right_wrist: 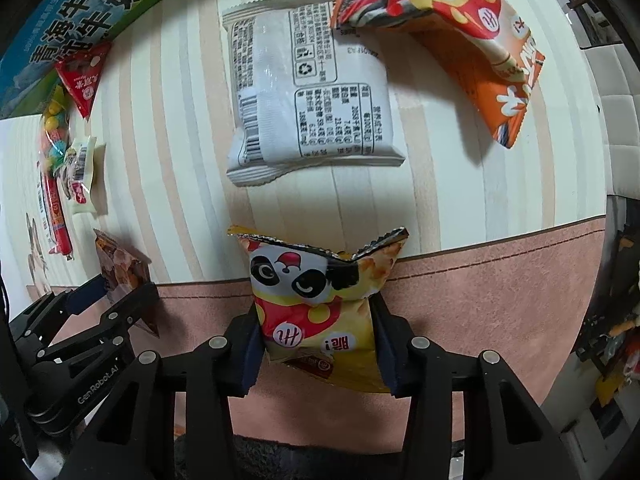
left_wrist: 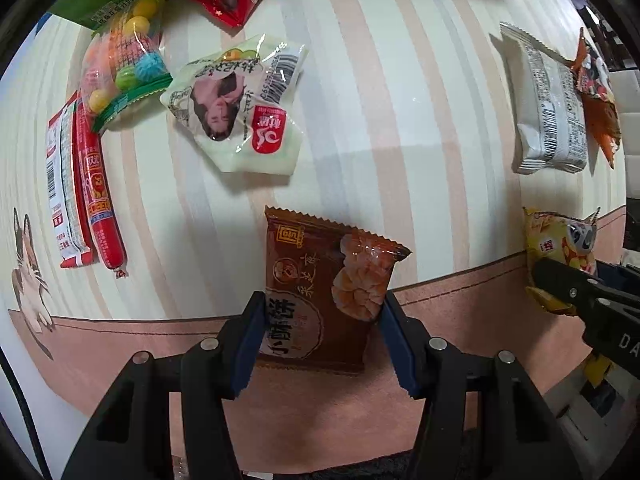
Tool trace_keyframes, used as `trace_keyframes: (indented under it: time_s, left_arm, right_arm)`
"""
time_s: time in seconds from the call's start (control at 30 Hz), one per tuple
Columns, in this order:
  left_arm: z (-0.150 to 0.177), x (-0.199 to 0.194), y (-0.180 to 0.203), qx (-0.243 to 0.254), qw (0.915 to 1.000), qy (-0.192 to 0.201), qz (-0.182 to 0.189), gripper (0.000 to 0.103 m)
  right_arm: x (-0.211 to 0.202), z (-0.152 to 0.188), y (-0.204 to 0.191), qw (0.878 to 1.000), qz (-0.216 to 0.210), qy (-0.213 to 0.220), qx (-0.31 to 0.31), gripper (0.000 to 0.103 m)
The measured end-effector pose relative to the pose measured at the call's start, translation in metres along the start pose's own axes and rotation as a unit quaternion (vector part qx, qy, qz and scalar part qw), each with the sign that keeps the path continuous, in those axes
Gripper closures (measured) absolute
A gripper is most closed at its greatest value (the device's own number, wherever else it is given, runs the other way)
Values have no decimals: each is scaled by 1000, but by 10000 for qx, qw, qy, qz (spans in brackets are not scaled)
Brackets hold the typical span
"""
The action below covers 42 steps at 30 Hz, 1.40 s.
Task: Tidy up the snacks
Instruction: 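Carry both packs into the box and open both tools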
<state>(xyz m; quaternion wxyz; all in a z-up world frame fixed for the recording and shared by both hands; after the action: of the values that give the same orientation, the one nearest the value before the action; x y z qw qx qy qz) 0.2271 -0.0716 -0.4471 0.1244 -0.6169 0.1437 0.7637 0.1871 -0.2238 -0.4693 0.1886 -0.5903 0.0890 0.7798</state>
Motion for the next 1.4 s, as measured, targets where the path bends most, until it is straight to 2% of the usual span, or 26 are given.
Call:
trace_keyframes:
  time_s: [0.17,0.37,0.47,0.67,0.77,0.83,1.03,1.23,1.4]
  left_arm:
    - [8,-14,3,-15,9999,121,43,49]
    - [16,-51,1,-65,9989,427,188,49]
    - [17,-81,-4,-128,9971,691,300,49]
    - [1,-164,-26,-273,9886,1408,455,49]
    - [-21,-203,-48,-355,9836,1705,461,49]
    - [-44,-226,-65,-415,9812,1858,330,49]
    - [-118,-256,-133,-691,9779,1961,-198,49]
    - [-185,-237,-184,-880,9809,1673,-456,49]
    - [-213,-206,-205,-965,9848,1354,-494,49]
  right_arm:
    - [-6,6,-2,9999,-152,-27,2,54]
    - [-37,15,-14,9985,-540,50,-118,54]
    - [-64,14,-23,9965,-787,179,-209,55]
    - [-140,-9,-51,9883,-1333,616,-410,55]
    - [-179,-32,-68,9828,-1547,851,-542,55]
    - [-207,-54,-82,9790,-1624,1049,-649,55]
    - [-257,-134,-138,9728,-1465,1620,-766,54]
    - [-247,-215,-176,9777,-1063,1700,-624,55]
    - [-224,-264,-194,9828,-697,1643,-485,54]
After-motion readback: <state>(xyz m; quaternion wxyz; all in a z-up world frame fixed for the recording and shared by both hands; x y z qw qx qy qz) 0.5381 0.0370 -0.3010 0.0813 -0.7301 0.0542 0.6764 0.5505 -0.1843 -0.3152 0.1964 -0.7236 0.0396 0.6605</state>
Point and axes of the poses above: each gripper's, at about its wrist camera, not at the fingertips, and x roughly the way its jaws point, y to its right, z to its underside, the point moved 5 cm from there along x, roughly the way its jaws point, and after that the axes turned 14 degrees about x, right-handed, at the moved point
